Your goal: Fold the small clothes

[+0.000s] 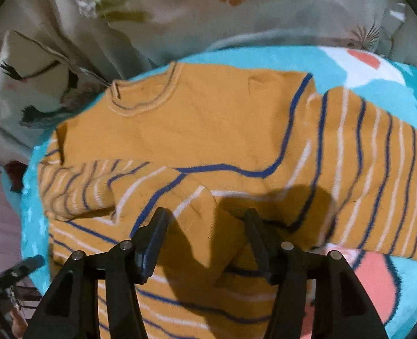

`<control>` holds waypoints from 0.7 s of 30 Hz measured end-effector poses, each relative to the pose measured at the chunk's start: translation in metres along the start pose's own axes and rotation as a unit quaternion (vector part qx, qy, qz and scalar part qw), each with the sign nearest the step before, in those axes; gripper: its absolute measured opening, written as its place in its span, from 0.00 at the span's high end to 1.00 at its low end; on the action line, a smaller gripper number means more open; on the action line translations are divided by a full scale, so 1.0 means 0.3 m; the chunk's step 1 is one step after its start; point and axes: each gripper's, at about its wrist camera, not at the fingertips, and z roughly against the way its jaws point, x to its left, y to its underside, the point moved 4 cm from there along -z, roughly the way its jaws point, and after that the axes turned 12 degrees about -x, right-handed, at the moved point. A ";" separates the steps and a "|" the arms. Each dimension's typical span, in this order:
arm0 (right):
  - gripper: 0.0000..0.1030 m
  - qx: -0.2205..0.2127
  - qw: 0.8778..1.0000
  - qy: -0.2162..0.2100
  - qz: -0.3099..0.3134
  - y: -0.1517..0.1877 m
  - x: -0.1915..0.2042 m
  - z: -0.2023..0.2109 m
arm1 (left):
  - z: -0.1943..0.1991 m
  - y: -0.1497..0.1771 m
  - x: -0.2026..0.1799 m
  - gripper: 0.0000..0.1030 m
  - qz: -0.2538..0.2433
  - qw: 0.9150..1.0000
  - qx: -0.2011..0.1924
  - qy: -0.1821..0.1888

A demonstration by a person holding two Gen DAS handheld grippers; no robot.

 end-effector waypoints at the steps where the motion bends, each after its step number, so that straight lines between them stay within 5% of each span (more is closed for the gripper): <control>1: 0.42 -0.004 1.000 0.005 0.022 0.005 0.027 -0.004 | 0.002 -0.007 0.012 0.52 0.005 1.000 -0.007 -0.007; 3: 0.97 0.005 0.999 -0.013 0.052 0.008 0.079 0.007 | 0.007 -0.015 0.030 0.52 0.008 1.000 -0.018 -0.019; 4: 0.99 0.008 0.998 -0.019 0.060 0.004 0.099 0.028 | 0.009 -0.021 0.034 0.52 0.010 0.999 -0.023 -0.020; 8: 0.99 -0.055 0.993 -0.017 0.101 -0.090 0.123 0.207 | -0.003 -0.085 0.065 0.46 0.012 0.998 -0.047 -0.032; 11: 0.99 -0.090 0.989 0.053 0.106 -0.177 0.062 0.232 | -0.044 -0.144 0.106 0.46 0.006 0.996 -0.061 -0.058; 13: 0.98 -0.077 0.990 0.084 0.085 -0.207 0.013 0.188 | -0.077 -0.178 0.134 0.46 0.010 0.996 -0.062 -0.066; 17: 0.93 -0.036 0.998 -0.028 0.043 -0.207 0.091 0.116 | -0.141 -0.215 0.148 0.46 -0.001 0.996 -0.054 -0.072; 21: 0.53 -0.009 0.988 -0.130 0.084 -0.222 0.371 0.041 | -0.206 -0.221 0.167 0.46 -0.021 0.995 -0.037 -0.087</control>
